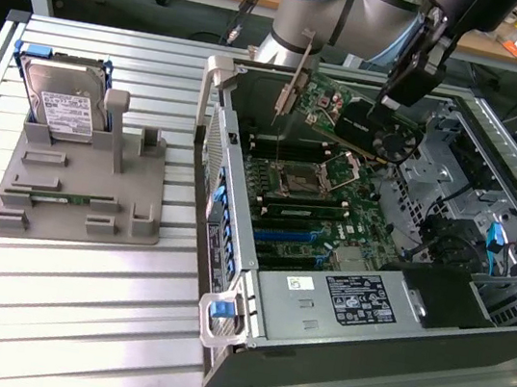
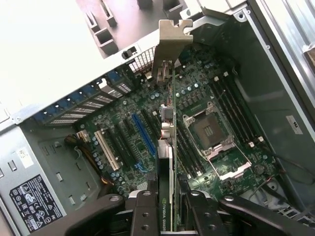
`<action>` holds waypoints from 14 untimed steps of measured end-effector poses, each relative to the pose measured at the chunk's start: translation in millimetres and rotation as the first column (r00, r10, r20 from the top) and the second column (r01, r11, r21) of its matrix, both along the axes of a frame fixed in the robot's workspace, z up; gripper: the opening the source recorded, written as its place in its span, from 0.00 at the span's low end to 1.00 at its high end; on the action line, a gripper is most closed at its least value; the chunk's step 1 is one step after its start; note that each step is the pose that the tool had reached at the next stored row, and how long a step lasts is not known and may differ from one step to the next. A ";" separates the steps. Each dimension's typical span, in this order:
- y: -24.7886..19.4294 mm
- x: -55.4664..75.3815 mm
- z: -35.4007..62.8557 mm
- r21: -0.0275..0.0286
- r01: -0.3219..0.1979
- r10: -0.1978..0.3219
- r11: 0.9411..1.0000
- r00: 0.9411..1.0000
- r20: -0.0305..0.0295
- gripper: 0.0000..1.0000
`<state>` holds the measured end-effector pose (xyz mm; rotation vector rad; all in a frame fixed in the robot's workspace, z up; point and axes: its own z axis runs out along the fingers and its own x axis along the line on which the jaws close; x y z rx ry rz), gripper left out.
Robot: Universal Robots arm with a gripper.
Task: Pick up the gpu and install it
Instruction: 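Insert the gpu into the slot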
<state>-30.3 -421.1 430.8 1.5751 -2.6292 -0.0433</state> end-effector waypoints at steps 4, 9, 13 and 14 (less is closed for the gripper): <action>0.0 0.3 -0.4 0.000 -0.025 0.025 1.000 1.000 0.000 0.26; 0.0 0.8 -1.2 0.000 -0.062 0.062 0.998 0.998 0.000 0.26; 0.0 1.3 -1.7 0.000 -0.087 0.087 0.996 0.996 0.000 0.26; 0.0 1.5 -1.9 0.000 -0.095 0.095 0.995 0.995 0.000 0.26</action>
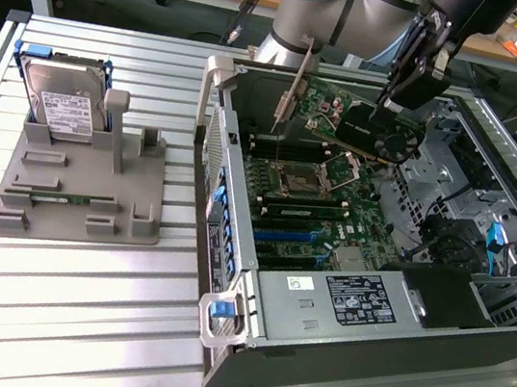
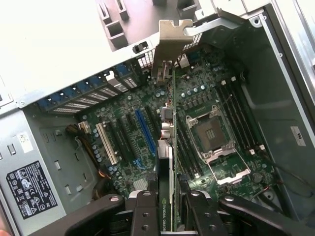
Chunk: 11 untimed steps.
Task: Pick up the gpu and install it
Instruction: 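Insert the gpu into the slot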
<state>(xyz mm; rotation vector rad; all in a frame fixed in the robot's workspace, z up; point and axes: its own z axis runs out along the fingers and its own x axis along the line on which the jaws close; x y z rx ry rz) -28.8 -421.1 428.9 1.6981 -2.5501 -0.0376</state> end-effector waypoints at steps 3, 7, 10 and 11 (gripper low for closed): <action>0.0 0.6 -0.6 0.000 -0.021 0.021 1.000 1.000 0.000 0.26; 0.0 2.2 -1.5 0.000 -0.055 0.055 0.999 0.999 0.000 0.26; 0.0 3.0 -2.0 0.000 -0.074 0.074 0.997 0.997 0.000 0.26; 0.0 3.2 -2.1 0.000 -0.080 0.080 0.997 0.997 0.000 0.26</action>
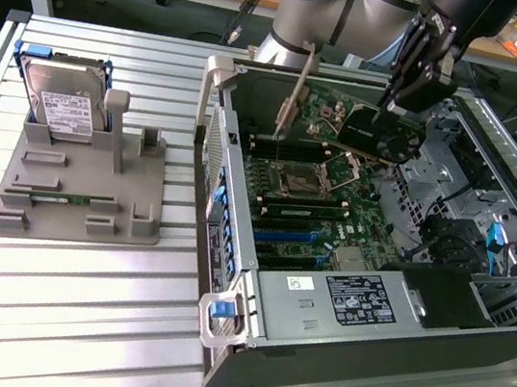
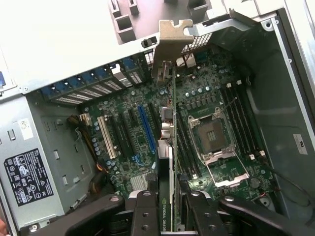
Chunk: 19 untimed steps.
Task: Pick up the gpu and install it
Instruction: 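Insert the gpu into the slot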
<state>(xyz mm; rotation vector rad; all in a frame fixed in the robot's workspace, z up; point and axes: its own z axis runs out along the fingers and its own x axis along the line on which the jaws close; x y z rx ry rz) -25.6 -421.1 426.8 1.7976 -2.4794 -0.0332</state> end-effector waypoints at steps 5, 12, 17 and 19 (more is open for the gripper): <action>0.0 0.9 -0.8 0.000 -0.031 0.031 1.000 1.000 0.000 0.26; 0.0 1.4 -1.3 0.000 -0.054 0.054 0.999 0.999 0.000 0.26; 0.0 2.2 -2.0 0.000 -0.083 0.083 0.997 0.997 0.000 0.26; 0.0 2.6 -2.3 0.000 -0.095 0.095 0.996 0.996 0.000 0.26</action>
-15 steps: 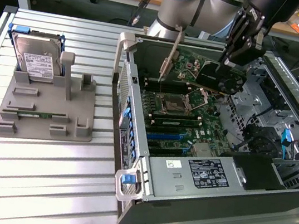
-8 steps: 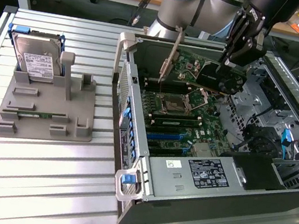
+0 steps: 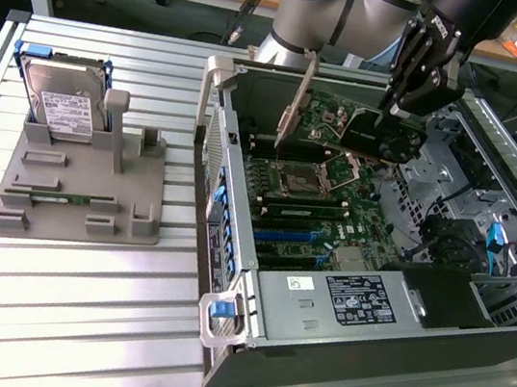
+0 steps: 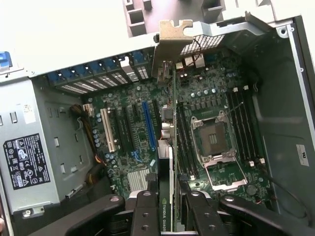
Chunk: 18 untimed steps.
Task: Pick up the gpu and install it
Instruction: 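Insert the gpu into the slot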
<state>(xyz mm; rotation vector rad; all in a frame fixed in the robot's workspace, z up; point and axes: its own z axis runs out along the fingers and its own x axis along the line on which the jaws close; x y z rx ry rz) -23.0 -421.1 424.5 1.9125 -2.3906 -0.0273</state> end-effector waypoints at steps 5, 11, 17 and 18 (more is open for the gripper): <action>0.0 1.6 -1.1 0.000 -0.039 0.039 0.999 0.999 0.000 0.26; 0.0 3.6 -2.1 0.000 -0.081 0.081 0.997 0.997 0.000 0.26; 0.0 4.6 -2.9 0.000 -0.124 0.124 0.992 0.992 0.000 0.26; 0.0 4.7 -2.9 0.000 -0.128 0.128 0.992 0.992 0.000 0.26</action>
